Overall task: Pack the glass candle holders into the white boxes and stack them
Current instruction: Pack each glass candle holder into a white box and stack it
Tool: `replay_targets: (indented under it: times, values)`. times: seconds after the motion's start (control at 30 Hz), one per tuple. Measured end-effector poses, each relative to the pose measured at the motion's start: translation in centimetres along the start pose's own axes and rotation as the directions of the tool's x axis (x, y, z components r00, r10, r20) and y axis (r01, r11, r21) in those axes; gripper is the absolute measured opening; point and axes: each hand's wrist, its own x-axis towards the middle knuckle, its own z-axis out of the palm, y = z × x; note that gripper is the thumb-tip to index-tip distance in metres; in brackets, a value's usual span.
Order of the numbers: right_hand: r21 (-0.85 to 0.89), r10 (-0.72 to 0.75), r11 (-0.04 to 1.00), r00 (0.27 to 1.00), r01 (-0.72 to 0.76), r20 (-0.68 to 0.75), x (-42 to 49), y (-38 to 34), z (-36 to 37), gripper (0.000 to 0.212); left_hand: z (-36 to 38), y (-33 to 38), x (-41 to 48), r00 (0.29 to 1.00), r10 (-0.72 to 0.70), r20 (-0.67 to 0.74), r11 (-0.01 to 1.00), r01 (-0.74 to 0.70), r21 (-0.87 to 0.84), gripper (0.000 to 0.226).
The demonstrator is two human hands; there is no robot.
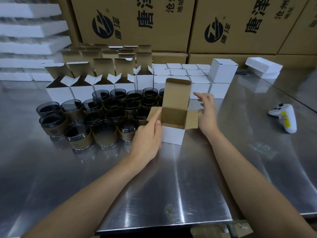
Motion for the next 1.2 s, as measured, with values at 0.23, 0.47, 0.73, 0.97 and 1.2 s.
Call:
replay_targets:
  times: [0.23,0.47,0.73,0.97,1.2]
  values:
    - [-0.176,-0.148,0.958,0.916,0.226,0.373,1.5,1.3,0.2,0.053,-0.2,-0.1,0.2,0.998,0.001,0.062,0.987,-0.011,0.159,0.057]
    - [-0.036,-0.131,0.99,0.983,0.137,0.131,1.2,1.5,-0.3,0.023,-0.3,-0.1,0.8,0.99,-0.11,0.089,0.948,0.077,0.31,0.07]
    - [0.251,0.092,0.964,0.996,-0.087,-0.009,0.7,1.1,-1.2,0.019,0.2,-0.8,0.9,0.989,-0.126,0.074,0.975,0.11,0.194,0.073]
    - [0.088,0.097,0.988,0.96,-0.124,0.264,0.7,1.4,0.0,0.029,0.1,-1.1,1.0,0.988,-0.136,0.078,0.982,0.124,0.145,0.072]
    - [0.069,0.239,0.966,0.965,-0.247,0.105,0.6,0.9,0.0,0.04,0.1,-1.0,1.0,0.988,-0.126,0.092,0.981,0.111,0.156,0.071]
